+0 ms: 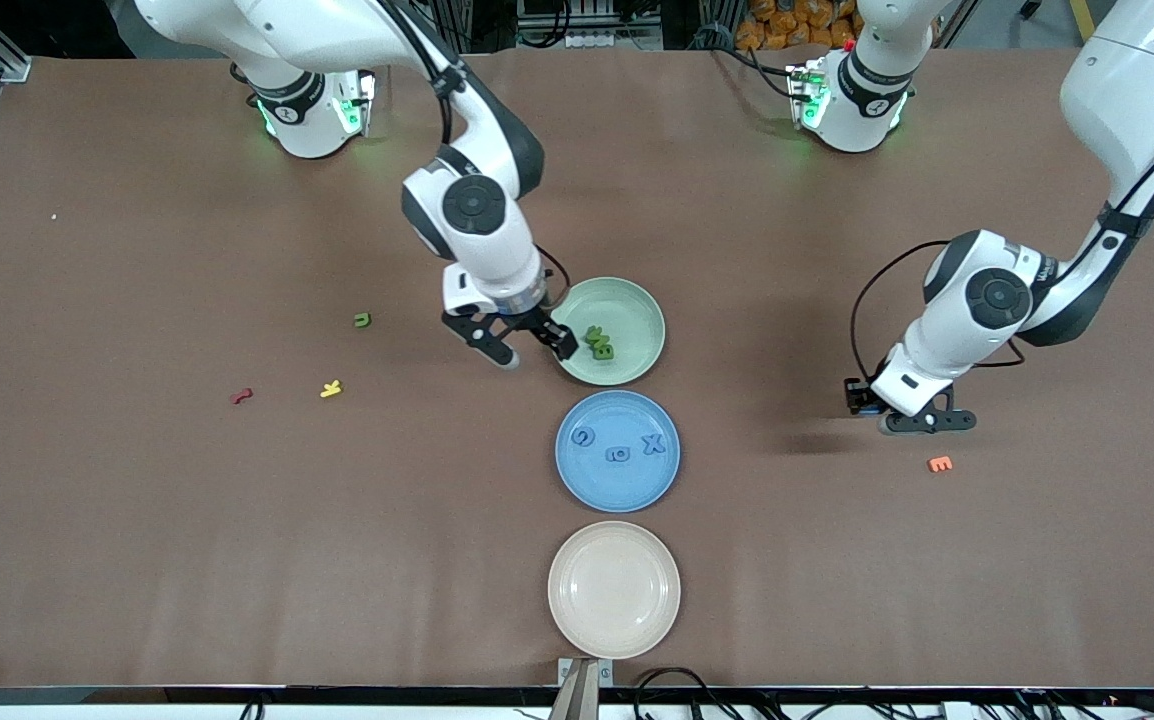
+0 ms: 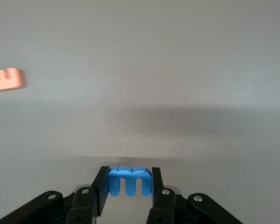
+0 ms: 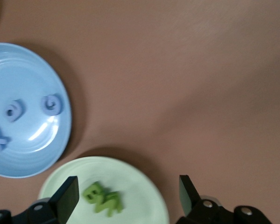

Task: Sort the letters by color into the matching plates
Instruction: 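Carry the blue m to the blue plate while the right gripper reaches green c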

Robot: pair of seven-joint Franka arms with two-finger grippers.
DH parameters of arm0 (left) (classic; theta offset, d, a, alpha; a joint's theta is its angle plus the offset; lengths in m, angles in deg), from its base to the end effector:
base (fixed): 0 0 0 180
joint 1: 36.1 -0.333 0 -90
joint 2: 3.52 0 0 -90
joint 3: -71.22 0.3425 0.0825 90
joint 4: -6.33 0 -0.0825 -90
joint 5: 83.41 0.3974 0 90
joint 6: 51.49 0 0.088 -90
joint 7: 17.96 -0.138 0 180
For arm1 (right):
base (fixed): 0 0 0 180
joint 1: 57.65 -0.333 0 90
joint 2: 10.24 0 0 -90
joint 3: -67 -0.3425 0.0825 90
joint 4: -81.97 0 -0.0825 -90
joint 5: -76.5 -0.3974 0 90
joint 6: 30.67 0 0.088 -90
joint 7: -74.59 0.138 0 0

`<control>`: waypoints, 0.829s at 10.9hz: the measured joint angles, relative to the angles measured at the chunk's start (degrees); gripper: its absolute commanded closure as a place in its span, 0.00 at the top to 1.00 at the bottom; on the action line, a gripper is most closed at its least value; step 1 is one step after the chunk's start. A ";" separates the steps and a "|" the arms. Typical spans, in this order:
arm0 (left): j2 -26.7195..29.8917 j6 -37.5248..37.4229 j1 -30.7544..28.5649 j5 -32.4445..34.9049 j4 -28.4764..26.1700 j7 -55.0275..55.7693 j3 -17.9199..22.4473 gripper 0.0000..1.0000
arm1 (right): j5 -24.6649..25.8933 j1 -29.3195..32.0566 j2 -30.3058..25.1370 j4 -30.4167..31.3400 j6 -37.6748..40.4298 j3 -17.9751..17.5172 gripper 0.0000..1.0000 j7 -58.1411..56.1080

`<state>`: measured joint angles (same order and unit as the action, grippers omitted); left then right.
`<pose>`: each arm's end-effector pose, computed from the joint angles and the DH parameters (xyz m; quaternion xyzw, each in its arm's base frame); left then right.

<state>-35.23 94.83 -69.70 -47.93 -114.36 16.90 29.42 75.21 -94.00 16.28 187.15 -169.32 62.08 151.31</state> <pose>0.5981 -0.0856 0.2012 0.9984 0.0225 0.0489 0.0185 0.5152 0.4477 0.2746 -0.9462 0.3167 -0.0086 0.0663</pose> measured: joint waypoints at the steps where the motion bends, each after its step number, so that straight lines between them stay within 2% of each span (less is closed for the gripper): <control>1: -0.09 0.01 2.59 -1.28 0.97 3.79 -0.03 0.00 | 0.00 1.91 -2.56 3.63 0.04 -0.66 1.00 -4.20; 3: -0.25 0.00 8.41 -3.98 3.20 11.49 -0.08 0.00 | 0.01 4.75 -7.16 10.38 0.03 -1.23 1.00 -11.78; 6: -2.21 0.01 16.27 -4.61 6.98 24.02 -0.03 0.00 | 0.02 9.50 -13.23 19.10 0.04 -1.49 1.00 -23.47; 9: -4.53 0.01 23.36 -4.67 11.97 34.76 0.03 0.00 | 0.09 13.01 -17.43 24.55 1.92 -1.70 1.00 -37.26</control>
<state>-39.76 94.84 -46.33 -52.60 -102.39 51.67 29.45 75.31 -80.99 -1.16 211.70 -167.40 60.38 114.05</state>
